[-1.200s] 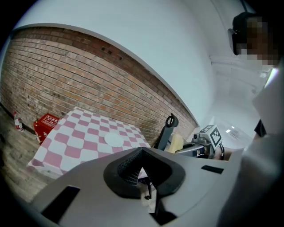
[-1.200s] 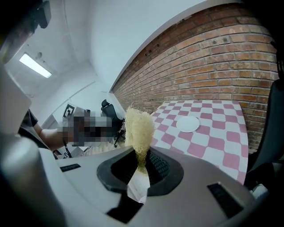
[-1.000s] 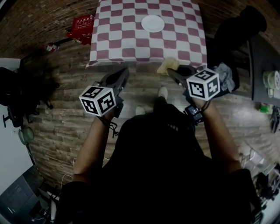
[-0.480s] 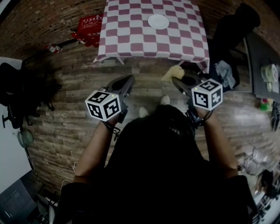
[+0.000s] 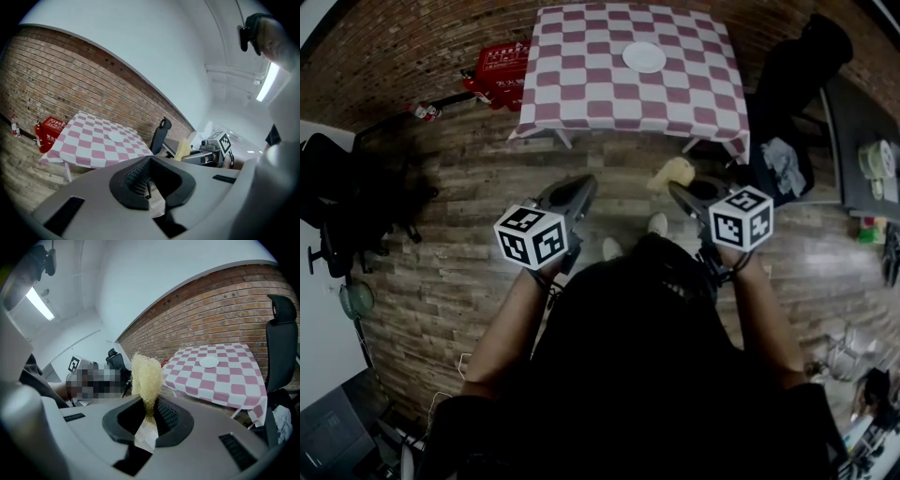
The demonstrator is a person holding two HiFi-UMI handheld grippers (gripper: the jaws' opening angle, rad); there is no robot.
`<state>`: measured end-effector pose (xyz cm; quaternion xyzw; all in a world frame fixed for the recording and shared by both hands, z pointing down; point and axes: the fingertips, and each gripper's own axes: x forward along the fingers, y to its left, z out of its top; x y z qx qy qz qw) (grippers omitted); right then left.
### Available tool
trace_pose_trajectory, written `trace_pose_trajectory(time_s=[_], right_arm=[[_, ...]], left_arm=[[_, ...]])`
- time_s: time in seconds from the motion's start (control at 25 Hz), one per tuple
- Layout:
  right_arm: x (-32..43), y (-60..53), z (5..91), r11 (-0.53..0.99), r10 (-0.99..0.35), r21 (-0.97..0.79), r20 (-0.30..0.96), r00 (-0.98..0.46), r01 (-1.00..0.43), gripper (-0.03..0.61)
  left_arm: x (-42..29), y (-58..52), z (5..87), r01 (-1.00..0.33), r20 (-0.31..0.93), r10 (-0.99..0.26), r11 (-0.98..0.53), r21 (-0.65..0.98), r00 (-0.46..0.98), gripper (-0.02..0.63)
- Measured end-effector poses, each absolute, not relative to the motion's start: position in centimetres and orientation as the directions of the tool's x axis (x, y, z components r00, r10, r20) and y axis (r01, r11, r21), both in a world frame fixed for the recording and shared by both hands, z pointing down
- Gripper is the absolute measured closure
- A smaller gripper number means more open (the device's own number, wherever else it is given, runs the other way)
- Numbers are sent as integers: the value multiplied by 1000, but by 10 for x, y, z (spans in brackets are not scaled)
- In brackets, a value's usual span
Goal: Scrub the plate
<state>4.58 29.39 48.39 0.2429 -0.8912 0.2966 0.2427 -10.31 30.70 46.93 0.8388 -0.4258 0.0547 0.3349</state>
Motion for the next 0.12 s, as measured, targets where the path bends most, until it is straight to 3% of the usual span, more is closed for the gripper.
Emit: trace_pose_trajectory(time_s=[0.12], right_arm=[[44,299,483,706,-289,-410,577,-764,-577,534]], left_arm=[[-104,311,467,-751,376,-677,-418,512,633,606]])
